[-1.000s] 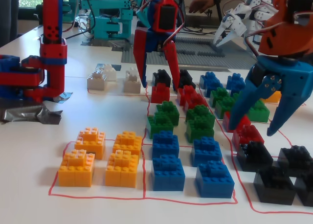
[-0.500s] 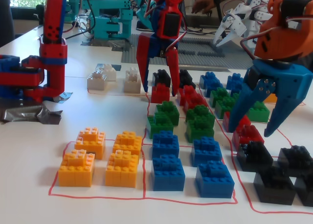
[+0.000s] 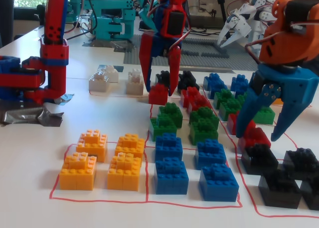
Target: Grab the block and put it in the grey marker
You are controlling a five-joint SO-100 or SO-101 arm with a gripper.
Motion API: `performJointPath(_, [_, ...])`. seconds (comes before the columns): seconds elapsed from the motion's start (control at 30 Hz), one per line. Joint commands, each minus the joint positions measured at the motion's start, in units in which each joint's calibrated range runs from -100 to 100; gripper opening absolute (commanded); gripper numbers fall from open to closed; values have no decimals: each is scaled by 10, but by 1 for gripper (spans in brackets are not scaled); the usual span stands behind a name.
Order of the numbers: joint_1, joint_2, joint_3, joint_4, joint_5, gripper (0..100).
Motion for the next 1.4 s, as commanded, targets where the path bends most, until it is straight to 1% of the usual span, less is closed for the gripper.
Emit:
performJointPath(0.0, [-7,-34,-62,18,1,0])
performJointPath(0.17, [-8,-44,-119,58,14,0])
performJointPath(0.47, [-45,-59,-243,131,63,0])
performJointPath(0.7, [-135,-56,-334,163,97,0])
performJointPath(0.83, [-199,-52,-346,146,130,0])
performJointPath(0.93, [-254,-50,-349,133,170,0])
performJointPath(1.0, [-291,-46,-360,129,187,0])
performJointPath(1.17, [-364,15,-446,175,204,0])
performJointPath(1.37, [-398,103,-505,195,209,0])
